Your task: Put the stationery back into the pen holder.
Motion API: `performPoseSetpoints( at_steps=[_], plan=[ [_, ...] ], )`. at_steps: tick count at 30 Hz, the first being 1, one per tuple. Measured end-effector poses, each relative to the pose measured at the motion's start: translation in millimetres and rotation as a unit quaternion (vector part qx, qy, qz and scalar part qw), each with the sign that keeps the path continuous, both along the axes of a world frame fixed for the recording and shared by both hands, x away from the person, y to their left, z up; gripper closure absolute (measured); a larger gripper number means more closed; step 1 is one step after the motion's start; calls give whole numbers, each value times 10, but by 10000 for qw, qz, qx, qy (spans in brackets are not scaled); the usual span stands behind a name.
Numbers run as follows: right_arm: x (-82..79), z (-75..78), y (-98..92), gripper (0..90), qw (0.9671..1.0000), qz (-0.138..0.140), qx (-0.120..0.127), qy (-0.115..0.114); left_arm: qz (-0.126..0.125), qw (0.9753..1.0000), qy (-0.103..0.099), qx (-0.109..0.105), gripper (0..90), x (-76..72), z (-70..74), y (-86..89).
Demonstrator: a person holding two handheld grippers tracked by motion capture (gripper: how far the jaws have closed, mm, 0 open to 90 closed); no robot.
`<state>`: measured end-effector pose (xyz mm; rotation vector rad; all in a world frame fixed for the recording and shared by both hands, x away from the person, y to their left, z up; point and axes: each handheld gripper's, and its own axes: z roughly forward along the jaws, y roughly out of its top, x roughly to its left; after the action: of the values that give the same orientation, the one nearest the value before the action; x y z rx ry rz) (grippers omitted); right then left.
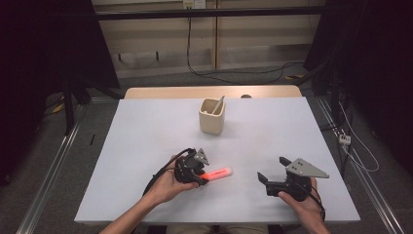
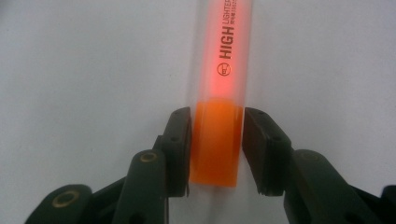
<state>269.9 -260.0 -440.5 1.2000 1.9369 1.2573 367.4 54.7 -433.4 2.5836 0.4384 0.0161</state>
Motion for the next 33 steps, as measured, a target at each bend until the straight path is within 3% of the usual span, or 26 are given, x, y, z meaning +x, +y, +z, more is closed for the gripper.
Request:
performPoseSetpoints(
  at_steps=[5, 9, 19, 21, 23, 26, 33],
  plan=[
    [3, -3, 14, 54, 10000, 34, -28, 3, -13, 10000, -5, 21, 638, -3, -1, -9],
    [8, -8, 15, 55, 10000, 19, -28, 19, -165, 9997, -1, 182, 658, 14, 17, -44],
    [7, -8, 6, 54, 10000, 24, -33, 4, -119, 9996, -55, 231, 673, -6, 31, -57],
    [10, -10, 5, 55, 10000, 27, -19, 10, -86, 9999, 3, 139, 673, -2, 29, -49],
    [9, -10, 10, 55, 10000, 35, -33, 21, -31, 10000, -83, 31, 673, -13, 39, -42],
    [1, -7, 18, 54, 10000, 58, -30, 10, -43, 9999, -107, 33, 673, -38, 61, -39],
    [2, -1, 28, 54, 10000, 58, 0, 6, 19, 9997, -39, -241, 673, -37, 148, 40]
  ],
)
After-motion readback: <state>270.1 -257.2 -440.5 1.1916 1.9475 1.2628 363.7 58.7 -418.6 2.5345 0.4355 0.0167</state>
